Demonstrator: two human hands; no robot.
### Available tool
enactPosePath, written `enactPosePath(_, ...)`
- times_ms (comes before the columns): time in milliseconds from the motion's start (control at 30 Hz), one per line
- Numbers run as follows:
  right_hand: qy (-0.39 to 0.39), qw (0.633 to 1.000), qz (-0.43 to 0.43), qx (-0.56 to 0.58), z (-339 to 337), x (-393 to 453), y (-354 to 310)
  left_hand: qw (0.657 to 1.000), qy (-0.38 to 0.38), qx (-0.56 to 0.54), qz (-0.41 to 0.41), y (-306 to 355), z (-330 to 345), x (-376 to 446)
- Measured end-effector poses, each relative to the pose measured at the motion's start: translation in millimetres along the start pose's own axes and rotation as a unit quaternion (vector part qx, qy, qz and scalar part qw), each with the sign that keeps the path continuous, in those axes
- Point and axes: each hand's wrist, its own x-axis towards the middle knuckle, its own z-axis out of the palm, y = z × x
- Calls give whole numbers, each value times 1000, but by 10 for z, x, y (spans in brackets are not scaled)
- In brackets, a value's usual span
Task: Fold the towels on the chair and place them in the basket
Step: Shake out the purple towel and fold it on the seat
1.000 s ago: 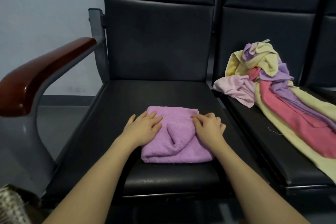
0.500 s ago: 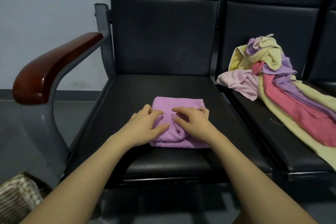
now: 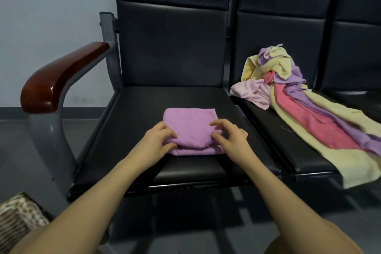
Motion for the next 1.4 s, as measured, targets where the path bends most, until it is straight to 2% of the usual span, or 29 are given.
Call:
enactPosePath(100, 1, 999, -5, -48, -47, -79, 92, 998, -16, 32, 43, -53, -14, -34)
enactPosePath(267, -43, 978, -55, -197, -88, -216, 222, 980, -50, 163, 103, -23, -30, -96)
enactPosePath(400, -14, 960, -132, -246, -75, -246, 188, 973, -52, 203, 99, 18, 3, -112)
enactPosePath(500, -34, 956, -163, -242, -33, -239, 133, 974, -34, 214, 68, 56, 48, -105)
enactPosePath(633, -57, 958, -118, -257, -31, -195, 150, 983, -17, 185, 11, 47, 63, -100)
enactPosePath(833, -59, 955, -93, -274, -7, -127, 191, 988, -14, 155, 15, -6, 68, -128)
enactPosePath(967, -41, 982, -46, -176, -45, -66, 218, 992, -6, 125, 17, -68, 32, -139)
enactPosePath(1100, -51, 973, -71, -215, -28, -56, 223, 997, 14, 73, -16, -52, 37, -122)
enactPosePath(1300, -65, 950, -92, -292, -77, -73, 227, 998, -21, 42, -37, -10, 14, -109)
enactPosePath(1400, -38, 962, -86, -255, -50, -37, 221, 999, 4, 33, -22, 29, -8, -95)
